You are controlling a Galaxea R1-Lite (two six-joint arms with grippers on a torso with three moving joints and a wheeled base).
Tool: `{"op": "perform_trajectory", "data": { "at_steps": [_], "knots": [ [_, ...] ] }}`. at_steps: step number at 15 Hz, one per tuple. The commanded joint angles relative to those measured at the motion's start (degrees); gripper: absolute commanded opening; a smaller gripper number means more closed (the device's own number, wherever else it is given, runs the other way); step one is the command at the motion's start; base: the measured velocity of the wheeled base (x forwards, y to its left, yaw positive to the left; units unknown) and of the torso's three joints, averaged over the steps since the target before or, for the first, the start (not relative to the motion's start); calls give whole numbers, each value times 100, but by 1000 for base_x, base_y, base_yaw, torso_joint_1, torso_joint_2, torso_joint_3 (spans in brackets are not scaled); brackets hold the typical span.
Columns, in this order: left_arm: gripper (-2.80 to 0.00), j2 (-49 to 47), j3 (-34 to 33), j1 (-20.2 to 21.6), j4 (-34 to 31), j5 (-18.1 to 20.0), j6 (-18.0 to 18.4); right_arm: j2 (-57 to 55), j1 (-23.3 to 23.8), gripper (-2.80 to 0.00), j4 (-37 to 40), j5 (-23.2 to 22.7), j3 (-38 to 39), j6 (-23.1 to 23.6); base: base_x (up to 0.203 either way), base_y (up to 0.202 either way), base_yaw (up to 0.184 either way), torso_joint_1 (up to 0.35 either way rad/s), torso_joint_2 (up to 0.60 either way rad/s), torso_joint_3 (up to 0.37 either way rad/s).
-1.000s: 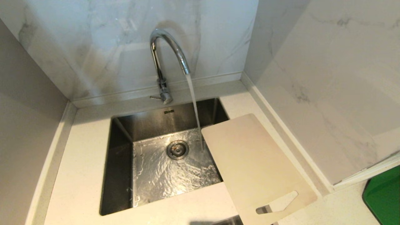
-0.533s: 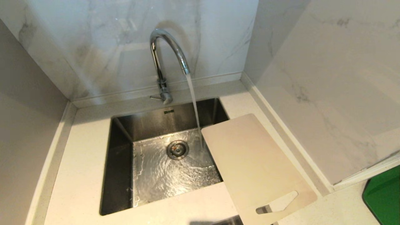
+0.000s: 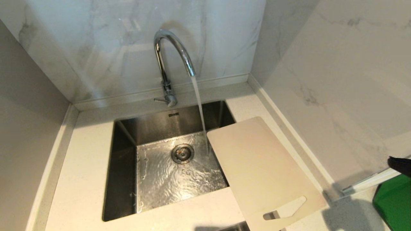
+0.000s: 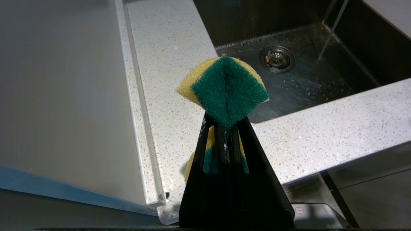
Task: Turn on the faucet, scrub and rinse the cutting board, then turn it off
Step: Pick up the cutting board
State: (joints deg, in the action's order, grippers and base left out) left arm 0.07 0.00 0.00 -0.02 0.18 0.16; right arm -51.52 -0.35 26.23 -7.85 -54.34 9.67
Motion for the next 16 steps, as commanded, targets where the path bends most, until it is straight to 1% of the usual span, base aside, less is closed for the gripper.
{"op": "perform_trajectory", "data": {
  "at_steps": [1, 3, 6, 8, 11, 12, 14, 16],
  "knots": [
    [-280, 10, 0, 0, 2, -1, 2, -940, -6, -280, 232, -247, -293, 82, 0, 0, 0, 0, 0, 0],
    [-280, 1, -1, 0, 2, -1, 2, -1294, -35, -280, 303, -509, -256, 147, 0, 0, 0, 0, 0, 0],
    [-280, 5, -4, 0, 2, -1, 2, -1900, -90, -280, 385, -518, -230, 447, 0, 0, 0, 0, 0, 0],
    [-280, 9, -7, 0, -4, -1, 2, -2079, -260, -280, 539, -516, -168, 791, 0, 0, 0, 0, 0, 0],
    [-280, 10, -6, 0, -2, -1, 2, -2147, -651, -280, 859, -484, -141, 980, 0, 0, 0, 0, 0, 0],
    [-280, 1, -9, 0, -6, -1, 2, -2193, -741, -280, 997, -329, -144, 1110, 0, 0, 0, 0, 0, 0],
    [-280, 3, 0, 0, -5, -1, 2, -2280, -789, -280, 1040, 74, -82, 1611, 0, 0, 0, 0, 0, 0],
    [-280, 6, -3, 0, -2, -1, 2, -2333, -791, -280, 1042, 253, 92, 2063, 0, 0, 0, 0, 0, 0]
  ]
}}
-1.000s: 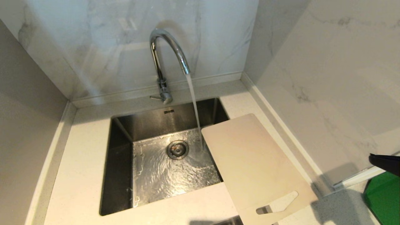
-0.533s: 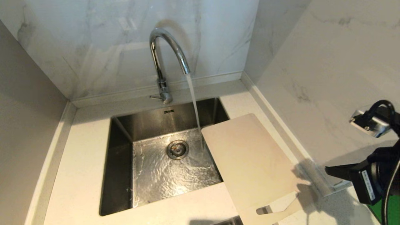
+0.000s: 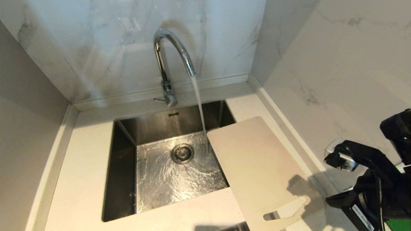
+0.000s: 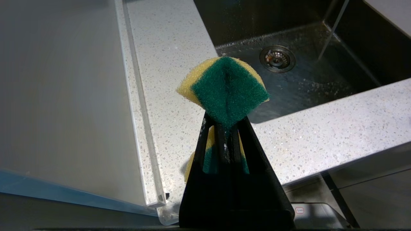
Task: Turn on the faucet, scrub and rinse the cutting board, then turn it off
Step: Pick up the cutting board
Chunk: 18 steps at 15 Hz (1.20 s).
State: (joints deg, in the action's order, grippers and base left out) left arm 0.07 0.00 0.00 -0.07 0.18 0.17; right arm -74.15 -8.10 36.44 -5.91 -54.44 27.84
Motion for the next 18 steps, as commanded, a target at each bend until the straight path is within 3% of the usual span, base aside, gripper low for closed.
{"op": "perform_trajectory", "data": {
  "at_steps": [1, 6, 10, 14, 16, 17, 18],
  "knots": [
    [-280, 1, 0, 0, 7, -1, 0, -101, -16, -280, 21, 114, 130, 436, 0, 0, 0, 0, 0, 0],
    [-280, 2, -1, 0, 6, -1, 0, -416, -137, -280, -132, 143, 232, 957, 0, 0, 0, 0, 0, 0],
    [-280, 10, 0, 0, 7, -1, 0, -359, -591, -280, -198, 233, 544, 1353, 0, 0, 0, 0, 0, 0],
    [-280, 10, 0, 0, 1, -1, 0, -503, -822, -280, -198, 836, 634, 1620, 0, 0, 0, 0, 0, 0],
    [-280, 10, -9, 0, -1, -1, 0, -498, -830, -280, -210, 961, 725, 2068, 0, 0, 0, 0, 0, 0],
    [-280, 9, -1, 0, 0, -1, 0, -488, -842, 0, -327, 1150, 800, 2337, 0, 0, 0, 0, 0, 0],
    [-280, 10, 0, 0, 4, -1, 0, -500, -903, 0, -536, 1249, 870, 2374, 0, 0, 0, 0, 0, 0]
  ]
}}
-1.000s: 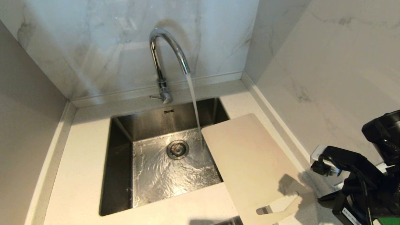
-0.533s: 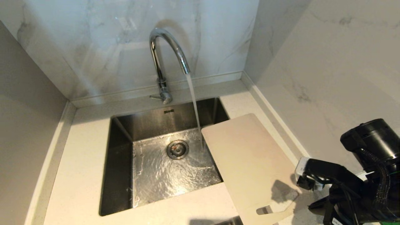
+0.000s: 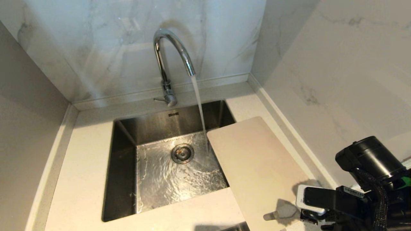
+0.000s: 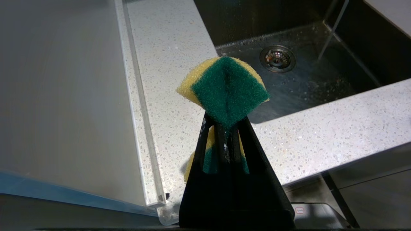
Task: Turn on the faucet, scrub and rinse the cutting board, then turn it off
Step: Pick up the cutting board
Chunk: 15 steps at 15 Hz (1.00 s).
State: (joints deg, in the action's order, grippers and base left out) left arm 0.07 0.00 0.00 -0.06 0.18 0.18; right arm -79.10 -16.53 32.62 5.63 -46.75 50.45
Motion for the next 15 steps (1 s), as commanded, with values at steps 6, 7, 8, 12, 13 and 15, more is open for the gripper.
{"op": "perform_trajectory", "data": {
  "at_steps": [6, 7, 8, 12, 13, 15],
  "knots": [
    [-280, 1, 0, 0, -1, -1, -1, -147, -124, 0, -1803, -671, 835, 974, 0, 0, 0, 0, 0, 0],
    [-280, 1, -9, 0, -3, -1, -1, -166, -122, 0, -1836, -714, 876, 1160, 0, 0, 0, 0, 0, 0],
    [-280, 1, -7, 0, -2, -1, -1, -192, -122, 0, -1835, -747, 861, 1245, 0, 0, 0, 0, 0, 0],
    [-280, 2, 0, 0, 1, -1, -1, -245, -122, 0, -1841, -1151, 1110, 1537, 0, 0, 0, 0, 0, 0],
    [-280, 1, -8, 0, 1, 1, -1, -318, -122, 0, -1847, -1255, 1131, 1654, 0, 0, 0, 0, 0, 0],
    [-280, 8, -6, 0, -3, -1, -1, -439, -123, 0, -1854, -1267, 1081, 1945, 0, 0, 0, 0, 0, 0]
  ]
}}
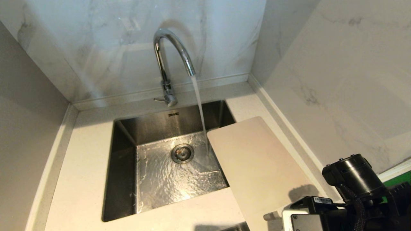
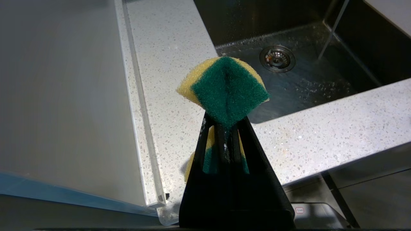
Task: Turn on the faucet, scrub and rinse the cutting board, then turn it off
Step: Pick up the cutting board
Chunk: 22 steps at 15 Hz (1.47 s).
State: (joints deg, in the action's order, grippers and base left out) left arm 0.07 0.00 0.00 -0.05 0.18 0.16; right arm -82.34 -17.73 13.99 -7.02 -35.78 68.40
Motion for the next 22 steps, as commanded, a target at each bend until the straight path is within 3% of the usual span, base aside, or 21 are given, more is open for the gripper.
{"op": "perform_trajectory", "data": {
  "at_steps": [1, 4, 22],
  "knots": [
    [-280, 1, -2, 0, 5, -1, 2, -117, -13, 0, 10, 38, -10, 270, 0, 0, 0, 0, 0, 0],
    [-280, 1, -9, 0, -3, 7, 2, -321, -14, 0, 12, 416, -18, 544, 0, 0, 0, 0, 0, 0],
    [-280, 1, -9, 0, -1, -1, 2, -1617, -319, 0, -681, 403, -17, 552, 0, 0, 0, 0, 0, 0]
  ]
}}
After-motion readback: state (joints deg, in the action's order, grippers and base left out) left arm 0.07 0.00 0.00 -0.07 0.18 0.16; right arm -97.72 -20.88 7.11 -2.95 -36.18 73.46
